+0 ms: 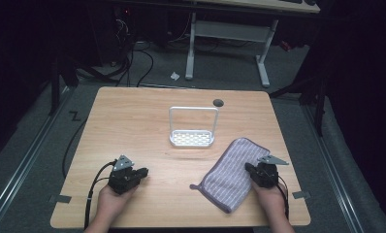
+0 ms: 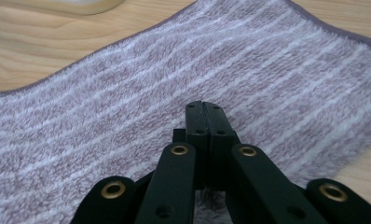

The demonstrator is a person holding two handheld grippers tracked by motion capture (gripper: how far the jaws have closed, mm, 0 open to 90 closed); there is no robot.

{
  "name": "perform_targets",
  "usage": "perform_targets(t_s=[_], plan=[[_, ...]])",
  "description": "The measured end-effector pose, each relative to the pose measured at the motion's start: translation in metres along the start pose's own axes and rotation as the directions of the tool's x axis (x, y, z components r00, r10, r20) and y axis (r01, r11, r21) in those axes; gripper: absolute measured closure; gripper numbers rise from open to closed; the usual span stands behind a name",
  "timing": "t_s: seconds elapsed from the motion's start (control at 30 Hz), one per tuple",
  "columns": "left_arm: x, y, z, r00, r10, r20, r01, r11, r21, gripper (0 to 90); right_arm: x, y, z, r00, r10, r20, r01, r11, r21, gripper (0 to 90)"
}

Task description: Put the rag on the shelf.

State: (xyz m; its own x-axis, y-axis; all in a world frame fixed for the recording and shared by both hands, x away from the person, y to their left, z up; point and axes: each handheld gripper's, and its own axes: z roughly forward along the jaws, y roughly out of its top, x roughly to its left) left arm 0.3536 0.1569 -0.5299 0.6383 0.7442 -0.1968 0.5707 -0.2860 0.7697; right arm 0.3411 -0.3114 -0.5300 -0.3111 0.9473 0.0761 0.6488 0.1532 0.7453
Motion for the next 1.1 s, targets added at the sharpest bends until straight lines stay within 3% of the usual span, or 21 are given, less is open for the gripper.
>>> perform_targets(t_s=[0.07,0.1,0.13,0.23,0.33,0.4,0.43,0.47,0.5,0.63,0.67,0.7,0.73,0.77,0.8,0.9,1.0,1.03,1.07,1.1], plan=[[-0.004,0.000,0.002,1.0000,0.005,0.004,-0.005,1.0000,0.004,81.6,0.015,0.000,0.002,0.9983,-0.039,-0.042,0.039,0.999,0.003,90.0],[-0.004,0.000,0.002,1.0000,0.005,0.004,-0.005,1.0000,0.004,81.6,0.015,0.000,0.002,0.9983,-0.039,-0.042,0.039,0.999,0.003,90.0],[-0.005,0.000,0.002,1.0000,0.006,0.007,-0.006,1.0000,0.004,81.7,0.025,-0.001,0.002,0.9948,-0.072,-0.072,0.072,0.997,0.003,90.0],[-0.011,0.002,0.003,0.9996,0.015,0.022,-0.015,0.9999,0.003,81.7,0.035,-0.001,0.003,0.9912,-0.085,-0.101,0.087,0.996,0.009,90.0],[-0.019,0.005,0.006,0.9988,0.022,0.044,-0.022,0.9998,-0.003,83.1,0.051,-0.002,0.005,0.9817,-0.115,-0.152,0.118,0.993,0.009,90.0],[-0.027,0.009,0.010,0.9971,0.039,0.066,-0.039,0.9992,-0.002,83.9,0.055,-0.002,0.005,0.9791,-0.121,-0.164,0.124,0.992,0.010,90.0],[-0.036,0.013,0.015,0.9949,0.067,0.076,-0.068,0.9977,0.004,84.8,0.063,-0.002,0.006,0.9729,-0.128,-0.193,0.132,0.991,0.010,90.0],[-0.036,0.013,0.015,0.9949,0.067,0.076,-0.068,0.9977,0.004,84.9,0.067,-0.003,0.006,0.9680,-0.136,-0.211,0.142,0.990,0.011,90.0],[-0.040,0.015,0.018,0.9927,0.079,0.090,-0.080,0.9967,0.007,84.9,0.067,-0.003,0.006,0.9680,-0.136,-0.211,0.142,0.990,0.011,90.0],[-0.055,0.022,0.032,0.9873,0.101,0.123,-0.104,0.9944,0.019,84.2,0.096,-0.005,0.007,0.9412,-0.193,-0.277,0.204,0.979,0.011,90.0],[-0.058,0.023,0.035,0.9854,0.104,0.135,-0.108,0.9940,0.020,84.2,0.096,-0.005,0.007,0.9412,-0.193,-0.277,0.204,0.979,0.011,90.0],[-0.061,0.025,0.037,0.9832,0.109,0.147,-0.113,0.9934,0.019,83.9,0.108,-0.006,0.008,0.9274,-0.222,-0.301,0.234,0.972,0.004,90.0],[-0.064,0.027,0.039,0.9811,0.112,0.158,-0.116,0.9931,0.016,83.9,0.108,-0.006,0.008,0.9274,-0.222,-0.301,0.234,0.972,0.004,90.0],[-0.069,0.029,0.041,0.9777,0.121,0.172,-0.126,0.9918,0.019,83.9,0.120,-0.007,0.009,0.9110,-0.258,-0.322,0.271,0.962,-0.004,90.0],[-0.071,0.030,0.043,0.9757,0.126,0.179,-0.132,0.9911,0.020,83.9,0.120,-0.007,0.009,0.9110,-0.258,-0.322,0.271,0.962,-0.004,90.0],[-0.079,0.032,0.053,0.9702,0.148,0.192,-0.158,0.9867,0.038,81.9,0.128,-0.006,0.009,0.8979,-0.281,-0.339,0.297,0.955,-0.006,90.0],[-0.084,0.030,0.062,0.9661,0.186,0.179,-0.204,0.9752,0.086,82.1,0.126,-0.004,0.005,0.9033,-0.270,-0.334,0.278,0.960,-0.022,89.9],[-0.085,0.028,0.061,0.9654,0.187,0.182,-0.205,0.9748,0.087,82.5,0.120,-0.002,0.003,0.9147,-0.251,-0.317,0.256,0.966,-0.027,89.9],[-0.085,0.028,0.061,0.9654,0.187,0.182,-0.205,0.9748,0.087,82.6,0.117,-0.002,0.003,0.9205,-0.245,-0.305,0.249,0.968,-0.025,89.8],[-0.085,0.026,0.058,0.9660,0.180,0.185,-0.199,0.9758,0.089,82.6,0.117,-0.002,0.003,0.9205,-0.245,-0.305,0.249,0.968,-0.025,89.8]])
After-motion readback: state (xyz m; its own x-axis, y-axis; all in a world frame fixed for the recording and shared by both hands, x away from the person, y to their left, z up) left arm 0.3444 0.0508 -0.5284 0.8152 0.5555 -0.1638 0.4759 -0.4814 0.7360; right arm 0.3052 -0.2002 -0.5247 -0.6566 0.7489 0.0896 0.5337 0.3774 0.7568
